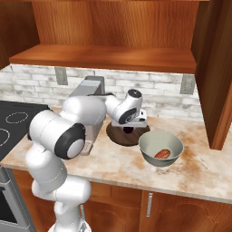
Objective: Pick both bowls and place them on the counter. Then place the eggplant in one bowl and place the sweet potato in the other bowl.
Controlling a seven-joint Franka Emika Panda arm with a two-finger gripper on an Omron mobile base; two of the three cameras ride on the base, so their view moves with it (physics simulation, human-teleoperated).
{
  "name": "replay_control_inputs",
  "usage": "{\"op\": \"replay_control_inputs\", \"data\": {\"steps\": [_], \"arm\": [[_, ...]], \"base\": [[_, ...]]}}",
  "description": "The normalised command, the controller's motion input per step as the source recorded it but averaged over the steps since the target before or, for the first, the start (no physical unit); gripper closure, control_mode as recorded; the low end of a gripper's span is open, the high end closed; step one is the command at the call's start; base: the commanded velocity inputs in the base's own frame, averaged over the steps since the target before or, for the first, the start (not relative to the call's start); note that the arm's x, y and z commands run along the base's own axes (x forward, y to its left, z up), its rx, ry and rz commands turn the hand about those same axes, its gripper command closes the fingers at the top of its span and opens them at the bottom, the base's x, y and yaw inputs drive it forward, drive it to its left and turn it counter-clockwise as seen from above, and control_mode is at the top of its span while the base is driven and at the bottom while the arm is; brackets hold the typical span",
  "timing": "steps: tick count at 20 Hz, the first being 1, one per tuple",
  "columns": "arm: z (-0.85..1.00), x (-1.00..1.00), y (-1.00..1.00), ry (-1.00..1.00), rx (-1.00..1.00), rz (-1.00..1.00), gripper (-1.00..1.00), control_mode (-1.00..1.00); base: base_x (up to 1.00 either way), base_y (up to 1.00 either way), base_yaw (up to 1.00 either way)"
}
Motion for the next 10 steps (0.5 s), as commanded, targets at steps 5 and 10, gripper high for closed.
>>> {"op": "replay_control_inputs", "data": {"steps": [5, 10], "arm": [[-0.24, 0.14, 0.07, 0.0, -0.03, 0.06, 1.0, -1.0], [-0.24, 0.1, 0.11, 0.0, -0.04, 0.05, 1.0, -1.0]], "base": [[0.0, 0.0, 0.0], [0.0, 0.0, 0.0]]}}
